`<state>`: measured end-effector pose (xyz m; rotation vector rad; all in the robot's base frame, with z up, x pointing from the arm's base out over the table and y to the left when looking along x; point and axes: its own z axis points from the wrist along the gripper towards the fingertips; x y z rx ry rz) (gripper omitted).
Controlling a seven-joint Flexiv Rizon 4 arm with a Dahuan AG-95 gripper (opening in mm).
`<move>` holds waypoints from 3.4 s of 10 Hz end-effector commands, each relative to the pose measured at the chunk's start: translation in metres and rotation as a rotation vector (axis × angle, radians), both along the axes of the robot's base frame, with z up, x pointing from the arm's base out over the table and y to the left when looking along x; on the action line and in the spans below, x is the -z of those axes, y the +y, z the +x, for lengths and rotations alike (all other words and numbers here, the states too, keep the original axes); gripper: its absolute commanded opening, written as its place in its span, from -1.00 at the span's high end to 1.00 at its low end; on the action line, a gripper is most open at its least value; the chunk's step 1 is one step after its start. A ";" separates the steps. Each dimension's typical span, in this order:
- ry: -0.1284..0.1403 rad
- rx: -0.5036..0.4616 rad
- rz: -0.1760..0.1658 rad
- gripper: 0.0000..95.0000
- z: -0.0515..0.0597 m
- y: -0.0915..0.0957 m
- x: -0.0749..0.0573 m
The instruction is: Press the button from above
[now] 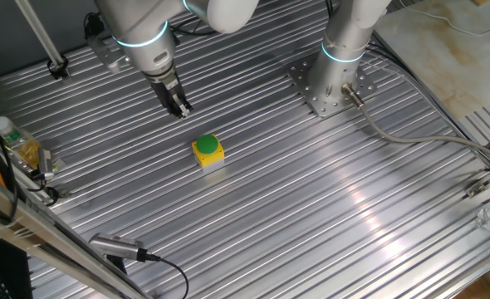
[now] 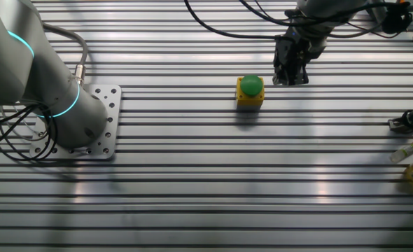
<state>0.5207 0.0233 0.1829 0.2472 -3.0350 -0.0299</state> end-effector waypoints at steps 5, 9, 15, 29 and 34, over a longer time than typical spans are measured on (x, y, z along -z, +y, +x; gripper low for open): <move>0.009 0.114 0.101 1.00 0.000 0.000 0.000; 0.003 0.089 0.057 1.00 0.000 -0.002 0.000; 0.003 0.062 0.040 1.00 0.003 -0.012 -0.001; -0.047 0.178 0.058 1.00 -0.046 0.017 0.026; -0.080 0.186 0.058 1.00 -0.058 0.024 0.039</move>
